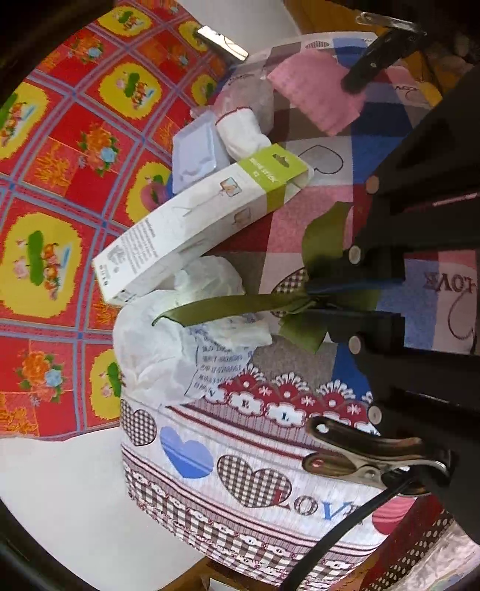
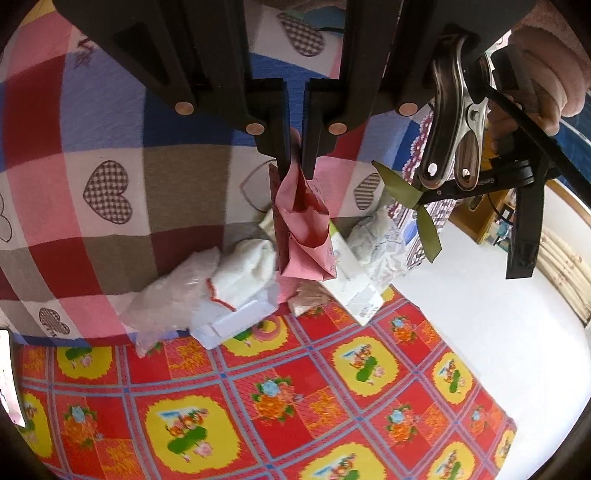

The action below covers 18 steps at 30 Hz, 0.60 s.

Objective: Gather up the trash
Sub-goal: 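Lift the ribbon and pink paper with both grippers and carry them to the bucket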

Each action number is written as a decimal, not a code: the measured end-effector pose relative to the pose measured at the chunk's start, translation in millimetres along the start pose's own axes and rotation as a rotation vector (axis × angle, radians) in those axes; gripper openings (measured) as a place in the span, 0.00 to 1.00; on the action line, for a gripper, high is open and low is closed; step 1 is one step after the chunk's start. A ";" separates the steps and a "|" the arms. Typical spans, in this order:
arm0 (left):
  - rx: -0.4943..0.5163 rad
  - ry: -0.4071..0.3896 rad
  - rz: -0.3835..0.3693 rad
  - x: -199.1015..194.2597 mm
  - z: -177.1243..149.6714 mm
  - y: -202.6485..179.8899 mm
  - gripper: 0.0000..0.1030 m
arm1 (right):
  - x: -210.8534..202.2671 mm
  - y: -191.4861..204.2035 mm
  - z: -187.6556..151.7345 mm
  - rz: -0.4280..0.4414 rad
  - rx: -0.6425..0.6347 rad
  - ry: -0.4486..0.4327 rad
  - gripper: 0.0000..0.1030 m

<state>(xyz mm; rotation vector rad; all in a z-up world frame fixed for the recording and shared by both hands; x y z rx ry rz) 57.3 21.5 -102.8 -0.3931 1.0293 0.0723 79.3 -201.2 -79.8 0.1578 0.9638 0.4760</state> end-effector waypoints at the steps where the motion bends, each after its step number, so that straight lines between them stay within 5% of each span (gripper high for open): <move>1: 0.006 -0.006 -0.004 -4.7 0.1 2.7 0.08 | -1.5 7.4 -1.0 0.000 -0.004 -0.005 0.06; 18: 0.072 -0.102 -0.041 -79.4 -7.4 71.9 0.08 | -27.7 116.8 -19.7 0.003 -0.032 -0.075 0.06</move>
Point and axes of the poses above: each gripper's, at about its wrist camera, not at the fingertips, and x roughly the way its jaws point, y to its left, z to its top, the point moved 5 cm from there along x, roughly the way its jaws point, and after that the axes turned 9 degrees about -z, right-handed, at the moved point
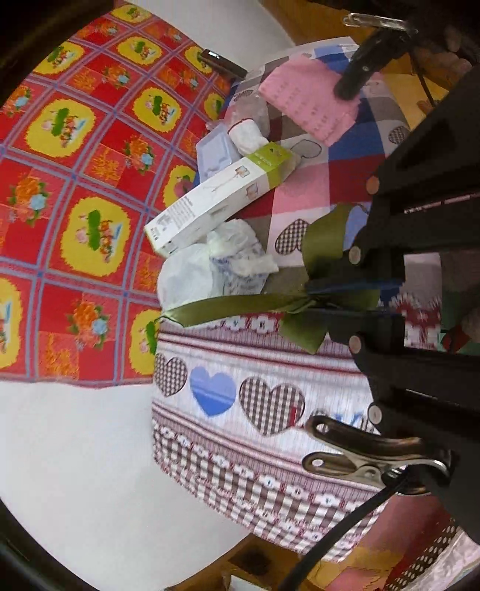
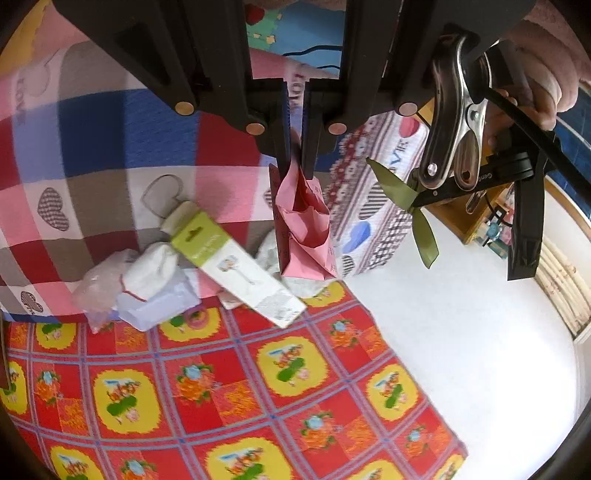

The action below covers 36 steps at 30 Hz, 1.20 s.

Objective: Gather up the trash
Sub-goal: 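Lift the ribbon and pink paper with both grippers and carry them to the bucket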

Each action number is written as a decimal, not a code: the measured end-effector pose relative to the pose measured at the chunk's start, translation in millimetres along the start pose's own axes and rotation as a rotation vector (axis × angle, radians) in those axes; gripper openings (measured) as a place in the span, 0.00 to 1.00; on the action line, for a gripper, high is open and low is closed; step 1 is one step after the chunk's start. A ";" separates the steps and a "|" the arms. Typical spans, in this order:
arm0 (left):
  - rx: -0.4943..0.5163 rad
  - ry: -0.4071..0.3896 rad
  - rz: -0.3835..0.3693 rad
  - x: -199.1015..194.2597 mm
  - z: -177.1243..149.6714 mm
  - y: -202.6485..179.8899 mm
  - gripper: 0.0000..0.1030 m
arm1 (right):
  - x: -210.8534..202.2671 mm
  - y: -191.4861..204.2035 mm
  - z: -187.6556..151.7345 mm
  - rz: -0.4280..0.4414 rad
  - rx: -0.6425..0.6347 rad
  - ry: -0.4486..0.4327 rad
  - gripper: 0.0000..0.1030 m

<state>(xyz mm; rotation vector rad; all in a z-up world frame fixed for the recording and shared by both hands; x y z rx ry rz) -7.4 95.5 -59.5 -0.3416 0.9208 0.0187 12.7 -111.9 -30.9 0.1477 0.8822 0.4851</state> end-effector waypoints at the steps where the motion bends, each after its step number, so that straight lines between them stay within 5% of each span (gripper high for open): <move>1: 0.005 -0.006 0.000 -4.4 0.6 3.4 0.08 | -0.6 6.0 -1.3 0.000 -0.002 -0.004 0.06; 19: 0.083 -0.051 -0.007 -48.5 15.4 52.0 0.08 | 27.2 71.9 -3.5 0.027 -0.039 -0.008 0.06; 36: -0.043 -0.072 0.026 -40.4 61.6 90.3 0.08 | 85.6 88.9 41.4 0.122 -0.135 0.033 0.06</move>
Point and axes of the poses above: each gripper's, at about its wrist camera, not at the fingertips, and x roughly the way its jaws point, y to its left, z to its top, the point moved 5 cm from there along x, roughly the way its jaws point, and after that the axes turned 9 degrees about -z, right-handed, at the moved point
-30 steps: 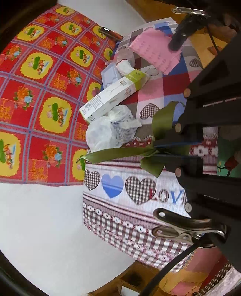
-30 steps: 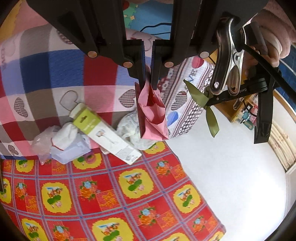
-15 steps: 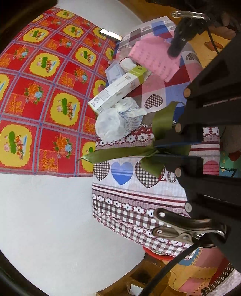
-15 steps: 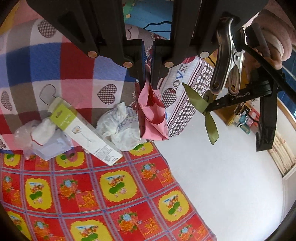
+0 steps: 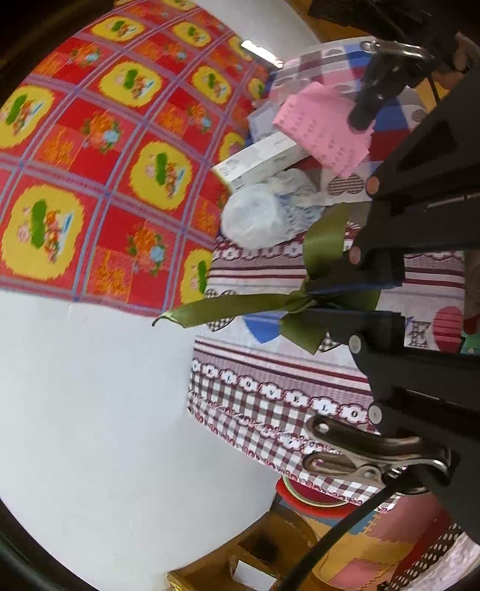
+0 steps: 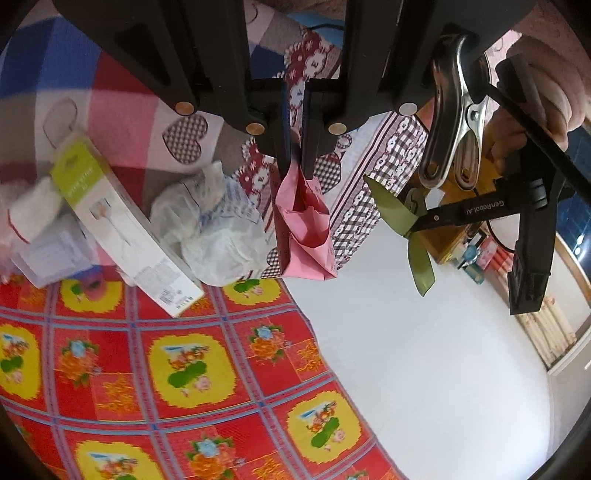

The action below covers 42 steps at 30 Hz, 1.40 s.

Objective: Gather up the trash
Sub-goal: 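Lift the ribbon and pink paper with both grippers and carry them to the bucket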

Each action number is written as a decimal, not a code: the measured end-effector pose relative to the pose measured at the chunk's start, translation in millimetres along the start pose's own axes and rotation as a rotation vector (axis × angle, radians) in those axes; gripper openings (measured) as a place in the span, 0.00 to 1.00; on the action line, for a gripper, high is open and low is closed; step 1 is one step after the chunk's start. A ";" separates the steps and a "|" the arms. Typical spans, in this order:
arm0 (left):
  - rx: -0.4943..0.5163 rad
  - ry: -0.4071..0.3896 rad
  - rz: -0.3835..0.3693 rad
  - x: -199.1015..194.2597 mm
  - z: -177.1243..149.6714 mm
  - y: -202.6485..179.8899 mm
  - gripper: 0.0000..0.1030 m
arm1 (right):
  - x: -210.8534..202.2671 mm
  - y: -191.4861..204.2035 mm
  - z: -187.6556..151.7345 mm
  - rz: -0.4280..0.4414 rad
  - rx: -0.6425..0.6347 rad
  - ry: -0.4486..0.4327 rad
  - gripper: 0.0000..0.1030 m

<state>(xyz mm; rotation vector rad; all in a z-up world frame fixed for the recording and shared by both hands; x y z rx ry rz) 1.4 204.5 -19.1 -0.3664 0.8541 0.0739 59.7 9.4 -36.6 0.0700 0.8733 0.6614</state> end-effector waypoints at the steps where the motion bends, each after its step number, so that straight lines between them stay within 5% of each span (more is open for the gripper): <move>1: -0.007 -0.003 0.003 0.5 2.4 2.2 0.08 | 2.5 1.5 2.3 0.009 -0.006 0.000 0.06; 19: -0.077 -0.084 0.087 -23.1 29.2 75.6 0.08 | 50.3 77.4 36.5 0.105 -0.081 0.017 0.06; 42: -0.170 -0.094 0.140 -53.1 49.1 249.5 0.08 | 145.7 218.5 62.2 0.147 -0.155 0.063 0.06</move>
Point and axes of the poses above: each gripper's, at about its wrist camera, not at the fingertips, and x roughly the way its jaws point, y to its left, z to its top, the point moved 5 cm from there along x, roughly the way its jaws point, and after that the axes turned 9 degrees about -z, right-handed, at the moved point
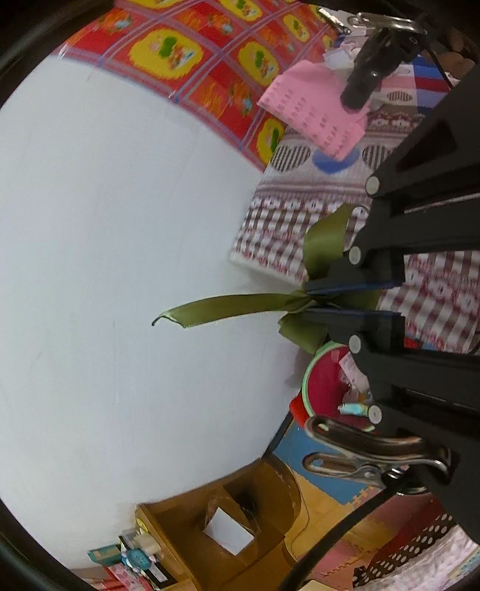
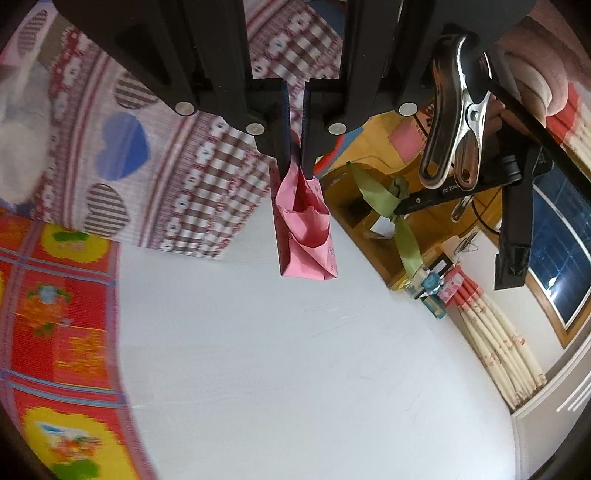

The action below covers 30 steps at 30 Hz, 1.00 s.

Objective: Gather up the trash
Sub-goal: 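Lift the ribbon and pink paper with both grippers and carry them to the bucket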

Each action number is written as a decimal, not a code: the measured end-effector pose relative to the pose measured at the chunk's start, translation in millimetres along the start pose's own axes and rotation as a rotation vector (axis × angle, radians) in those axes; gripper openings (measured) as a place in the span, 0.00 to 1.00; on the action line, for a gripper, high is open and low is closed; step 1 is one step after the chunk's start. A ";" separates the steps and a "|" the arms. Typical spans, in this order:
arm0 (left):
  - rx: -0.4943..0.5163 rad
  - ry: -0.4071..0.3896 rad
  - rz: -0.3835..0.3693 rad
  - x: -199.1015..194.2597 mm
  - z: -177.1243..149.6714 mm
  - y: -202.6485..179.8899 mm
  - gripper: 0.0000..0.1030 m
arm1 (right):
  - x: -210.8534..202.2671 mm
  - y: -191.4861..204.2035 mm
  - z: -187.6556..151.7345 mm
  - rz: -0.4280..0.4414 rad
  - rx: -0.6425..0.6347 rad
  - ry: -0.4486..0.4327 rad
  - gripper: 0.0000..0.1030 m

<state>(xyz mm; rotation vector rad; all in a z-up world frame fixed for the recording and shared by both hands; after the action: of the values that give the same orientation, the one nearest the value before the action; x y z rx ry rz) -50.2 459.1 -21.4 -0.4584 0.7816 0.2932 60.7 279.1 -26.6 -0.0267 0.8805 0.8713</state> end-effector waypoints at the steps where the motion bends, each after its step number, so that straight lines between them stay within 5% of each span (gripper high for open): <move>1: -0.010 0.000 0.008 0.3 2.1 9.8 0.08 | 5.5 5.4 1.2 0.005 -0.005 0.004 0.06; 14: -0.064 0.050 0.066 30.9 11.9 108.6 0.08 | 87.4 64.8 8.7 0.031 -0.061 0.102 0.06; 30: -0.138 0.274 0.030 140.7 -31.3 183.5 0.08 | 164.7 82.1 3.4 -0.039 -0.083 0.230 0.06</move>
<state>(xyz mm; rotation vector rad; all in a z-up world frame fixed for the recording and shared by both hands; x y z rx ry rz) -50.4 613.7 -196.1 -0.6260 1.0404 0.3174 61.2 442.9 -110.7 -0.2188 1.0546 0.8791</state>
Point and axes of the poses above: each gripper's, at about its wrist camera, not at the fingertips, and x roughly the way its jaws point, y to its left, z to its top, the point moved 5 cm from there along x, roughly the way its jaws point, and after that the axes turned 9 degrees about -z, right-handed, at the moved point
